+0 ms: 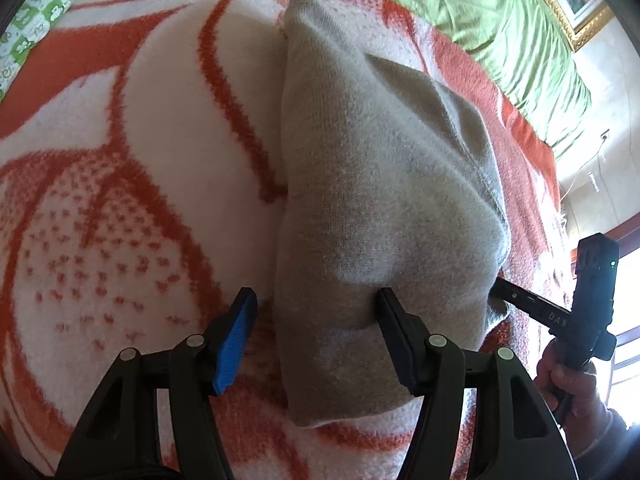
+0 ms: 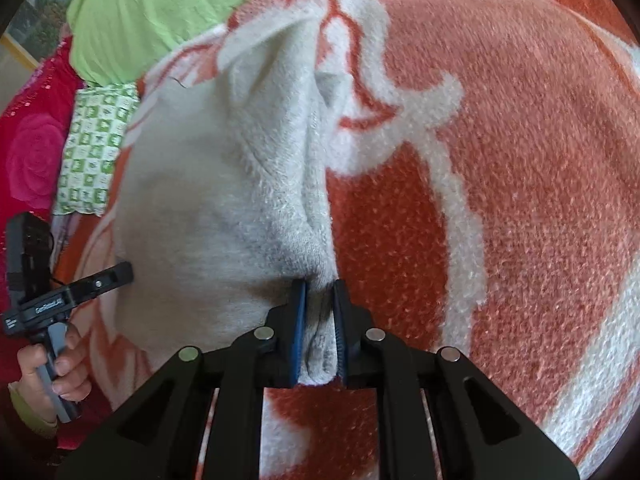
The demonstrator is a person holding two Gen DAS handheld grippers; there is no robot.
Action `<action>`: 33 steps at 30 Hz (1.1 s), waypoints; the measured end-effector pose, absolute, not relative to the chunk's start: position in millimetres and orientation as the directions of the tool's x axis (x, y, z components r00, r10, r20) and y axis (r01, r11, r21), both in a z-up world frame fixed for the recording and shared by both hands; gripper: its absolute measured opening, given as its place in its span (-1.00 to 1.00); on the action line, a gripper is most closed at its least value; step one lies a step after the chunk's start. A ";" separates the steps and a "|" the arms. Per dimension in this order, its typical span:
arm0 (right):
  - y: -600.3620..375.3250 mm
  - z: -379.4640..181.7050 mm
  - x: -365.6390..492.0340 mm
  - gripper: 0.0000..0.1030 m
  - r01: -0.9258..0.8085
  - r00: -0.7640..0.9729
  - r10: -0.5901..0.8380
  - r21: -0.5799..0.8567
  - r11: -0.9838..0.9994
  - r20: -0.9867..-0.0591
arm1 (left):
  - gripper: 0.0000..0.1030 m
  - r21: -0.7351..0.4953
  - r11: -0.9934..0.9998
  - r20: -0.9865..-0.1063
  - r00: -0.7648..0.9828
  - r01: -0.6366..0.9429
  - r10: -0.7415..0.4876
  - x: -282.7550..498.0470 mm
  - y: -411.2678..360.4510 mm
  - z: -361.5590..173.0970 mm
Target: Fold small clothes
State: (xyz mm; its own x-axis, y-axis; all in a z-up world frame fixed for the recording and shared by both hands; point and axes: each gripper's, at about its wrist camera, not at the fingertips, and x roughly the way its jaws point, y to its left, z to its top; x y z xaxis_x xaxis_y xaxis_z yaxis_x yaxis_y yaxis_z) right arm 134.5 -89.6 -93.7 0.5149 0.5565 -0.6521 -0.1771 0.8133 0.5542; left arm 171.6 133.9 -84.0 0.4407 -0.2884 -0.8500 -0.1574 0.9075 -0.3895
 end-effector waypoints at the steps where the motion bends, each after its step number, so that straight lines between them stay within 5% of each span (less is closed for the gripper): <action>1: -89.6 -94.0 135.0 -0.72 -0.171 0.516 0.555 0.556 0.813 -0.652 | 0.24 -0.390 0.908 -0.849 0.443 -0.156 -0.288 171.3 134.0 -84.2; 13: -100.5 -61.8 108.8 -0.67 -0.131 0.575 0.492 0.520 0.844 -0.654 | 0.25 -0.423 0.890 -0.838 0.447 -0.171 -0.313 170.0 140.6 -86.9; 15: -101.4 -54.0 104.5 -0.60 -0.127 0.585 0.480 0.511 0.850 -0.653 | 0.25 -0.429 0.885 -0.837 0.448 -0.182 -0.314 169.8 140.9 -87.3; 19: -96.6 -34.5 98.1 0.11 -0.177 0.614 0.473 0.473 0.863 -0.632 | 0.24 -0.407 0.895 -0.838 0.465 -0.185 -0.285 167.0 135.8 -80.8; 29: -104.4 -27.8 111.5 0.19 -0.213 0.609 0.523 0.511 0.832 -0.597 | 0.22 -0.322 0.928 -0.849 0.491 -0.189 -0.195 156.5 121.2 -53.9; 33: -99.8 -29.0 109.4 0.28 -0.217 0.607 0.535 0.524 0.823 -0.588 | 0.42 -0.298 0.938 -0.826 0.541 -0.179 -0.159 145.3 120.8 -38.2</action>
State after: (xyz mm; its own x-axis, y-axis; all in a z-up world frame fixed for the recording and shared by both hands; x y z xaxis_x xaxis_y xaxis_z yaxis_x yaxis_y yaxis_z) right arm 109.4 -99.8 -29.0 0.6073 0.5347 -0.5876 -0.2174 0.8232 0.5244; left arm 145.3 120.8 -38.2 0.5410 -0.1592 -0.8258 -0.1788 0.9377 -0.2979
